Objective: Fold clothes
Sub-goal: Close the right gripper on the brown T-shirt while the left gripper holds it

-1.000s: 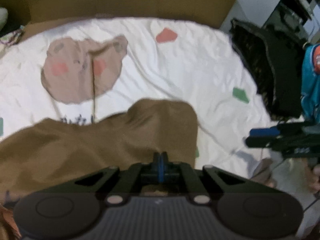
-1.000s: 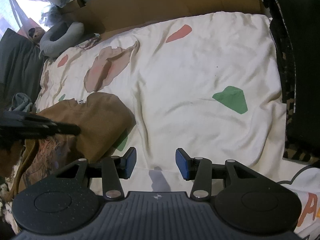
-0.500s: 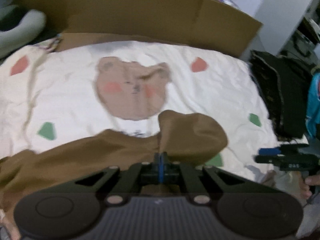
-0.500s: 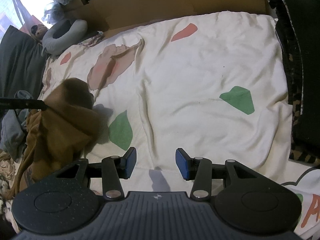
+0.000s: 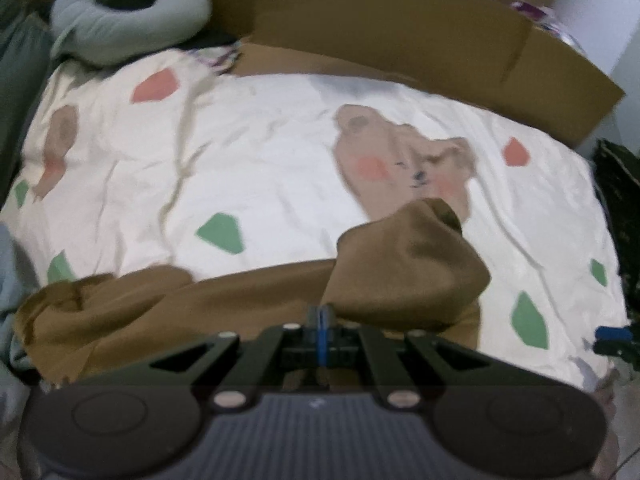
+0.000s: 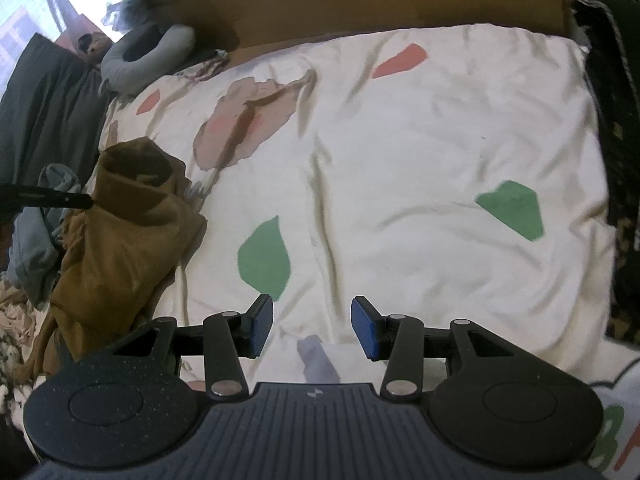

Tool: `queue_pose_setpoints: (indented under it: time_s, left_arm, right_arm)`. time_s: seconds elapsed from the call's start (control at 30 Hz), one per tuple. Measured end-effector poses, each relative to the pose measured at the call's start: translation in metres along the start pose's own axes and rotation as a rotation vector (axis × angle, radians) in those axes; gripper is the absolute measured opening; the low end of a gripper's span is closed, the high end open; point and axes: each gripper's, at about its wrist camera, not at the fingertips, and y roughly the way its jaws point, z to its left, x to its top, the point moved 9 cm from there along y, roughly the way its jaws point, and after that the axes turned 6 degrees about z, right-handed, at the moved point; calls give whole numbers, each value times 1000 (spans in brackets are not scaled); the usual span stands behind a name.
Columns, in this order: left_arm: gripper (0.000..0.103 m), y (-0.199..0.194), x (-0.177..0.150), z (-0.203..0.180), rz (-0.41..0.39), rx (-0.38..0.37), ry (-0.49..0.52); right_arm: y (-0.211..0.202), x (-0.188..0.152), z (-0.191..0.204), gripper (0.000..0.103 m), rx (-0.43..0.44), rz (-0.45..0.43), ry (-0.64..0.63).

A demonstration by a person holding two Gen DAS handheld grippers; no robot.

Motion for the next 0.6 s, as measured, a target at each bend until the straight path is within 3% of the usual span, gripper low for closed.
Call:
queue_pose_setpoints:
  time_s: [0.37,0.6]
  left_arm:
    - [0,3,-10,66,12,105,-130]
    - [1,1,-13,62,9,57,-159]
  right_arm:
    - [20,39,61,51,92,-12,-136]
    - [45,60,84,51,105,12,-210]
